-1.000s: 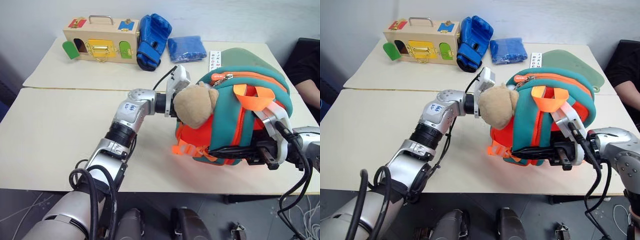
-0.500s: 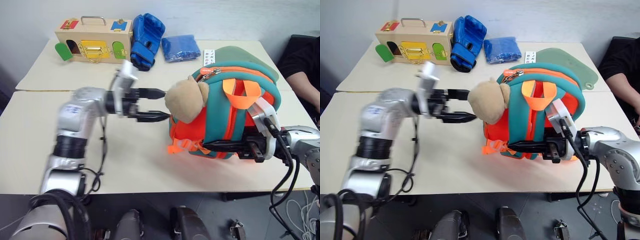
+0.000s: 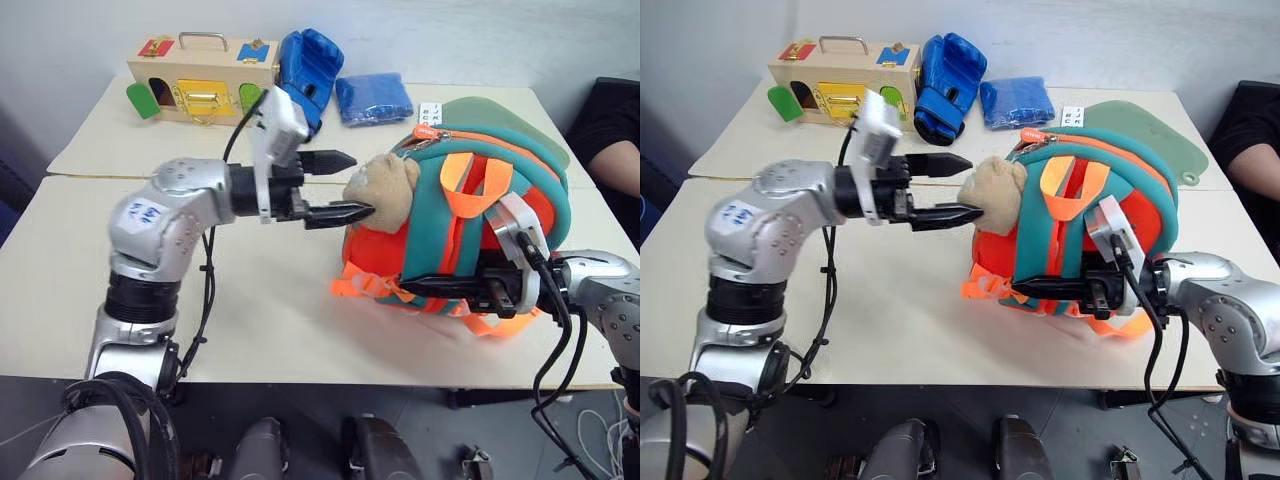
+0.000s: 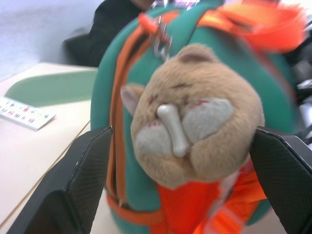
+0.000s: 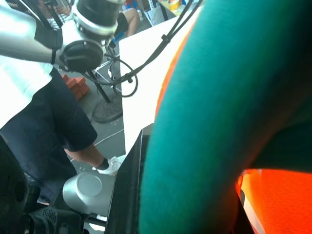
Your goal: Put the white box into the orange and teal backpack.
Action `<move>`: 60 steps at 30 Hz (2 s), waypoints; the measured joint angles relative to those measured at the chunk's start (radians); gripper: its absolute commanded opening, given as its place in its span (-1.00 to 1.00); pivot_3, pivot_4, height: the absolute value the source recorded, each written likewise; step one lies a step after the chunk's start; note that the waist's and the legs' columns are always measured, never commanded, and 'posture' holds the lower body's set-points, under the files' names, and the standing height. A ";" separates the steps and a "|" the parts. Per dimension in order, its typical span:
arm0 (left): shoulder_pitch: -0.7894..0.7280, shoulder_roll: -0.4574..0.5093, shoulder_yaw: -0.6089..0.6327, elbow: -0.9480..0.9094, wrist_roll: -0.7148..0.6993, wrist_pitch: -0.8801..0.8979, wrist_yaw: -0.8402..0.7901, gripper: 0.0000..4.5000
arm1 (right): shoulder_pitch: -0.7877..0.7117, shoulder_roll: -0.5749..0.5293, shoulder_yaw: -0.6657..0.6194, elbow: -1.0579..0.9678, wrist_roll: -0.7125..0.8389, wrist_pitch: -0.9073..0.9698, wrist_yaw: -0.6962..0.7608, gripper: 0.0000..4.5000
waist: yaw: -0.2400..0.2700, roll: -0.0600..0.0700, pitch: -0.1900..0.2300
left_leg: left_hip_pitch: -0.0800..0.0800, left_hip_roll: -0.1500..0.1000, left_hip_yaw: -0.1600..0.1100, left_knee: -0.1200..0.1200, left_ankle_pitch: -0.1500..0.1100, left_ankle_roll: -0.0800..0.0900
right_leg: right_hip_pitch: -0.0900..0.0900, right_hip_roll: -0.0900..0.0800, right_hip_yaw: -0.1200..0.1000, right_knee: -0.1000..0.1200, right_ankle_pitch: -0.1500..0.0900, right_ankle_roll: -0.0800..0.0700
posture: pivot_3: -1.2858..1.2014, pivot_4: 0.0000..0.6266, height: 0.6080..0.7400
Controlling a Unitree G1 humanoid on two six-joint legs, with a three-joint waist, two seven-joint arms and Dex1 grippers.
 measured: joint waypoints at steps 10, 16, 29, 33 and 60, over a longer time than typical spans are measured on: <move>-0.002 -0.070 0.025 0.028 -0.072 0.030 -0.006 0.80 | 0.002 0.034 0.006 0.007 -0.026 -0.005 -0.026 -1.00 | 0.001 0.000 0.000 | 0.000 0.000 0.000 0.000 0.000 0.000 | 0.000 -0.001 0.000 0.000 0.000 0.000 | 0.03 -0.52 1.00; -0.002 -0.067 0.031 0.030 -0.094 0.054 -0.011 0.04 | 0.009 0.037 0.005 0.007 -0.037 -0.007 -0.031 -1.00 | 0.000 0.000 0.000 | 0.000 0.000 0.000 0.000 0.000 0.000 | 0.000 -0.001 0.000 0.000 0.000 0.000 | 0.03 -0.52 1.00; -0.050 0.106 0.117 0.202 -0.104 0.047 -0.039 -0.69 | 0.075 -0.003 -0.061 0.026 -0.044 -0.024 -0.015 -1.00 | -0.001 0.000 0.000 | 0.000 0.000 0.000 0.000 0.000 0.000 | 0.000 0.000 0.000 0.000 0.000 0.000 | 0.03 -0.52 1.00; -0.060 0.193 0.115 0.282 -0.064 -0.021 -0.124 -0.69 | 0.132 -0.011 -0.094 0.017 -0.038 -0.026 -0.011 -1.00 | -0.001 0.000 0.000 | 0.000 0.000 0.000 -0.001 0.000 0.000 | 0.000 -0.001 0.000 -0.001 0.000 0.000 | 0.03 -0.52 1.00; 0.447 0.267 0.102 0.055 0.049 -0.131 -0.219 0.89 | 0.230 -0.064 -0.233 0.050 -0.126 -0.069 -0.162 0.70 | -0.008 0.001 0.000 | 0.000 0.000 0.000 -0.002 -0.001 0.002 | -0.001 -0.002 0.000 0.000 -0.001 -0.002 | 0.03 -0.52 1.00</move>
